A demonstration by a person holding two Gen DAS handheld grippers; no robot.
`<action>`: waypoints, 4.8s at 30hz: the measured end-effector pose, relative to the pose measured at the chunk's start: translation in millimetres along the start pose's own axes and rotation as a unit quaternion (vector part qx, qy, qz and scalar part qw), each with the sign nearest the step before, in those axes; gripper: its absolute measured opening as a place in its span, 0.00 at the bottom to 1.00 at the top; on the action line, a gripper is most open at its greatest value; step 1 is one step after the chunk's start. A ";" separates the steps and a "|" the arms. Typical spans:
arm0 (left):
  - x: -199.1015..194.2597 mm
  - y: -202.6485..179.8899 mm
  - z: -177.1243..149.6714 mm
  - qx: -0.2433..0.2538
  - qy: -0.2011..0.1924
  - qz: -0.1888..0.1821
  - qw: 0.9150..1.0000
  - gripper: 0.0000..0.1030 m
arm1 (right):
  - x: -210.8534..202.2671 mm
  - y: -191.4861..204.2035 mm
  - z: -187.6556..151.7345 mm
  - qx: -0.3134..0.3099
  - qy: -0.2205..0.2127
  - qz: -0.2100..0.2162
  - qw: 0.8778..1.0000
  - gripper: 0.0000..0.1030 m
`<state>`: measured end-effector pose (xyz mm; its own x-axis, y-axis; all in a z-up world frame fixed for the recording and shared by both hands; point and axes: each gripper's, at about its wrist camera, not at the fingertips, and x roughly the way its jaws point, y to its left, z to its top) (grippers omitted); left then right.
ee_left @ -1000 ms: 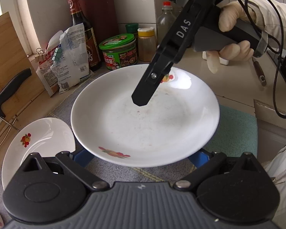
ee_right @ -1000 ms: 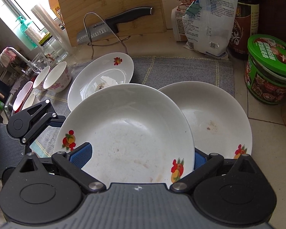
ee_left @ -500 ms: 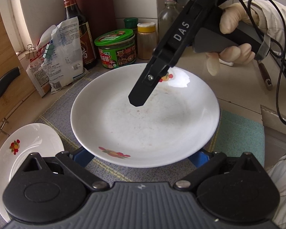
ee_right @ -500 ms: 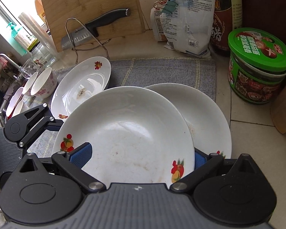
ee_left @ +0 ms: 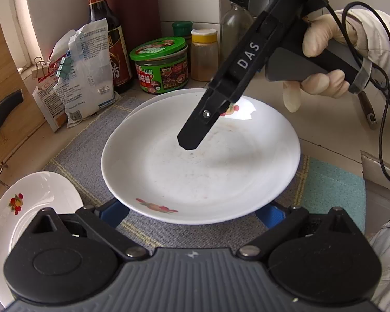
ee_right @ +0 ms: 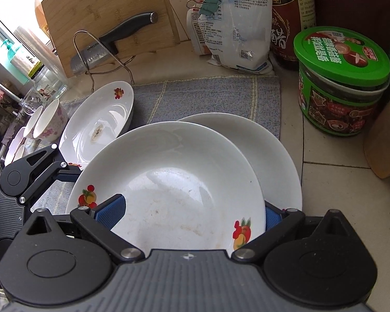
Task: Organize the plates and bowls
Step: 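Carry the plate with both tools toward the plate beside the green jar, then lower the plate onto the placed plate and open both tools, then move both tools to the rim of the stained plate by the knife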
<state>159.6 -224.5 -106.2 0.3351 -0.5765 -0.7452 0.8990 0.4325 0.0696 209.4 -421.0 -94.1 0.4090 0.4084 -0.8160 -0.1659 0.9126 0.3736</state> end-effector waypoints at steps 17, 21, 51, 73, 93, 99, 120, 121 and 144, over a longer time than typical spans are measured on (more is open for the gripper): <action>10.1 5.6 3.9 0.015 0.015 0.002 1.000 0.97 | -4.2 -9.5 -6.3 0.015 -0.004 0.009 1.000 1.00; 10.7 7.0 4.1 0.018 0.016 0.003 1.000 0.97 | -5.8 -10.2 -7.1 0.018 -0.003 0.009 1.000 1.00; 16.5 9.8 4.3 0.035 0.020 -0.001 0.999 0.98 | -21.7 -5.9 -14.5 0.022 -0.009 -0.018 1.000 1.00; 9.9 13.3 6.2 -0.031 0.006 -0.016 0.999 0.98 | -23.7 9.5 -16.4 0.015 0.005 -0.068 0.998 1.00; 5.5 9.8 2.1 -0.080 -0.005 -0.011 0.997 0.98 | -12.7 28.1 -22.5 -0.031 0.035 -0.162 0.986 1.00; -10.2 13.9 -2.8 -0.102 -0.019 0.022 0.994 0.99 | -24.6 44.5 -29.2 -0.073 0.000 -0.184 0.980 1.00; -79.6 55.7 -93.4 -0.271 0.019 0.187 0.944 0.99 | -0.8 111.5 -15.8 -0.147 -0.082 -0.085 0.982 1.00; -78.6 59.5 -100.2 -0.281 0.019 0.186 0.941 0.99 | 1.2 115.5 -15.8 -0.147 -0.079 -0.086 0.982 1.00; -46.1 88.8 -110.5 -0.234 -0.005 0.173 0.957 0.99 | 42.7 158.0 10.0 -0.152 -0.032 -0.102 0.983 1.00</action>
<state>192.9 -83.0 -138.9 0.5945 -0.3481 -0.7248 0.5093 0.8606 0.0044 209.6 -259.6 -65.5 0.5151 0.2227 -0.8277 -0.3314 0.9423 0.0473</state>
